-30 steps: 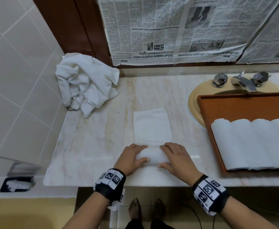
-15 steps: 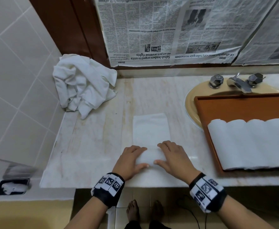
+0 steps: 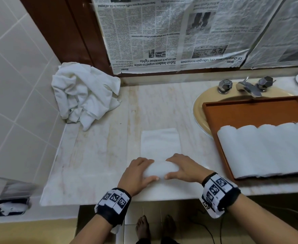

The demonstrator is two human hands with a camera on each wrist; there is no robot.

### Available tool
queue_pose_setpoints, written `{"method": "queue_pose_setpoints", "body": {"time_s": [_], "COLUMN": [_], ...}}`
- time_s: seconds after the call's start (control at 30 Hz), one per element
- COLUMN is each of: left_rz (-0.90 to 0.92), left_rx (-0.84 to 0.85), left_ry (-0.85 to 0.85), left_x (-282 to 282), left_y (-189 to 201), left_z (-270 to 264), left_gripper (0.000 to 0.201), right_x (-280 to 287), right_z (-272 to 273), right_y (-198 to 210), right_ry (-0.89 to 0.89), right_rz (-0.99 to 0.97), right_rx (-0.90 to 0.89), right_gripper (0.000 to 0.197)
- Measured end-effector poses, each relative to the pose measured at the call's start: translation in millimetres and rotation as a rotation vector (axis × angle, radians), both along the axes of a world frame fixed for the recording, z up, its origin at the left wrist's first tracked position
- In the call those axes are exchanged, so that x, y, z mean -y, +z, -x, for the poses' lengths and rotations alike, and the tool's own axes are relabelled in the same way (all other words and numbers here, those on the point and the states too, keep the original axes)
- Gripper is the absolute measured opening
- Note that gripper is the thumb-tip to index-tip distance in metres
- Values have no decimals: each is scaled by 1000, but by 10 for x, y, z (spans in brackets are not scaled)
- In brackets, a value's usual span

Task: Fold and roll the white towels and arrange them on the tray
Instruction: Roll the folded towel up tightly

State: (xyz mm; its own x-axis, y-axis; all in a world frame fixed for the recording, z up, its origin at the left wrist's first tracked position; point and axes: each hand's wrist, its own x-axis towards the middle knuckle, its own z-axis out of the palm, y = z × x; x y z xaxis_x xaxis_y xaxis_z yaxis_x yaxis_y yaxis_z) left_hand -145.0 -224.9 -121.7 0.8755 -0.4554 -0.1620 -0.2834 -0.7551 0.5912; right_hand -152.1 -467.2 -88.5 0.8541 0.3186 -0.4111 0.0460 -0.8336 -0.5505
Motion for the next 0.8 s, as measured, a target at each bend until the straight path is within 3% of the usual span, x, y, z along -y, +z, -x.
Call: {"method": "queue_pose_setpoints", "body": {"time_s": [0.1,0.2,0.3,0.4,0.47,0.53,0.63,0.73,0.8], "left_rz": [-2,31,13,8,52,91,85,89,76], "left_rx": [-112,-207,-226,-91,-29,-69,-173,-287,-275], "left_ry": [13,5,16,16,52,86,42,22,15], "left_x": [-12,-3,21,40,46,39,30,52,51], "left_y": [42,103,101,54,30,9,39,110,102], "left_z": [-103,-215,-211,-105,-67,-80,-168,-272,-279], "left_gripper": [73,70,71,78,70,62,56,50,50], "right_x": [-78,-173,-115,-27,-14,-16,-95,-204,-213], "right_z": [232,379,245,9,-101,-116,48,322,383], "right_y": [-95,-232,-228,-101,-36,-7,-27,-167,-269], "right_ry": [29,14,-58,-78,-62,-51,-15,4,-16], "right_rz": [234,284,136,18,-3,63,264,286,264], "right_rx": [334,503,340,80,-12,-43,154,392,475], "right_gripper": [69,64,62,63,59,61,75,87,85]}}
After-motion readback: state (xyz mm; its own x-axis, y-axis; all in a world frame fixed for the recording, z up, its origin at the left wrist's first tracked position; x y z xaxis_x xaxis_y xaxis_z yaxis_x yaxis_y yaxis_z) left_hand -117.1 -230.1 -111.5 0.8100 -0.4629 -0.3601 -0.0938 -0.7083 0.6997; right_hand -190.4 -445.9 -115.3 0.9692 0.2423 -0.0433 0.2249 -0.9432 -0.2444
